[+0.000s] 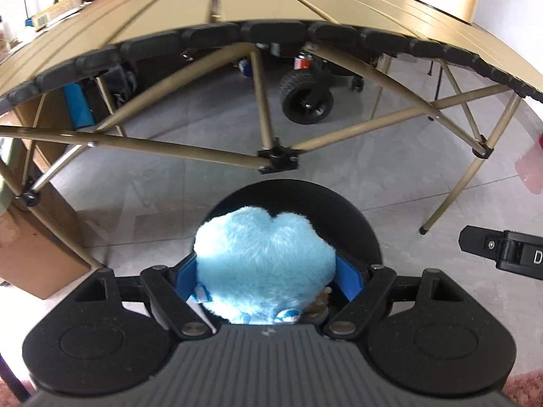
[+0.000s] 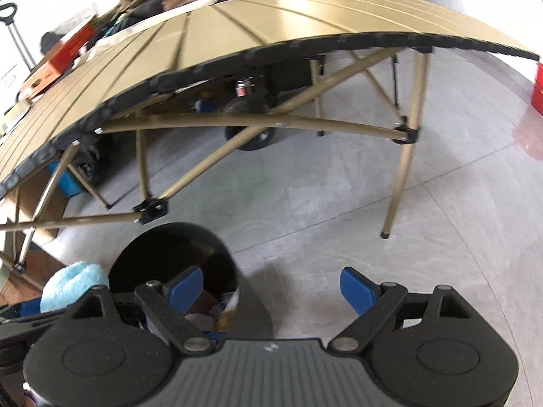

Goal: Collect trash
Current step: 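Move the right tool away while the left tool lowers the plush into the bin and opens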

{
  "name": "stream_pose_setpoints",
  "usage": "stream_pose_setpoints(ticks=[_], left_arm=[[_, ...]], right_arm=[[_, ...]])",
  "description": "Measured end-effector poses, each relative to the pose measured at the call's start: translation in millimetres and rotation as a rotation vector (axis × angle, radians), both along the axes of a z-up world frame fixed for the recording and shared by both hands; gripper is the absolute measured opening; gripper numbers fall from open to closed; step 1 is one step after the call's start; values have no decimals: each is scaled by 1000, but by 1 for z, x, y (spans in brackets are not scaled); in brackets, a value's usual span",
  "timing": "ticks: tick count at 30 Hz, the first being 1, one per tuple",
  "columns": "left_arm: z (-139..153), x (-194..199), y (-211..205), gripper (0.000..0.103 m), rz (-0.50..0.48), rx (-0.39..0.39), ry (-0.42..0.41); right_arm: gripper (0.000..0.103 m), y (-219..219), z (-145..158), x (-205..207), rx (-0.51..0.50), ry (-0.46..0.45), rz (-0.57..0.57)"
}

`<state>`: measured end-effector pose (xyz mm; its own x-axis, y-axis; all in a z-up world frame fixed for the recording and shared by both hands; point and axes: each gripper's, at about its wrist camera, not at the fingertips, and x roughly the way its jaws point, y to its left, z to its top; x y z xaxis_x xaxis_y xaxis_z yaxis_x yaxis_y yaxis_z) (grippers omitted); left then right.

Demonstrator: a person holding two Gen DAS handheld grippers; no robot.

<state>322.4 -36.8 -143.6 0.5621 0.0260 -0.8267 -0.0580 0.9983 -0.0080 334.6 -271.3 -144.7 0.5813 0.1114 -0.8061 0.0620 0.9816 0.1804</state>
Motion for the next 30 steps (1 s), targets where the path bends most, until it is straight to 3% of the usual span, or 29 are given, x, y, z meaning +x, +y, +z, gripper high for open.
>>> stream_pose_setpoints(ticks=[15, 30], left_arm=[[-36, 41, -27, 81, 31, -29, 117], [-65, 52, -31, 83, 62, 1, 200]], right_arm=[[88, -25, -13, 1, -12, 18, -71], [88, -35, -17, -1, -6, 26, -110]])
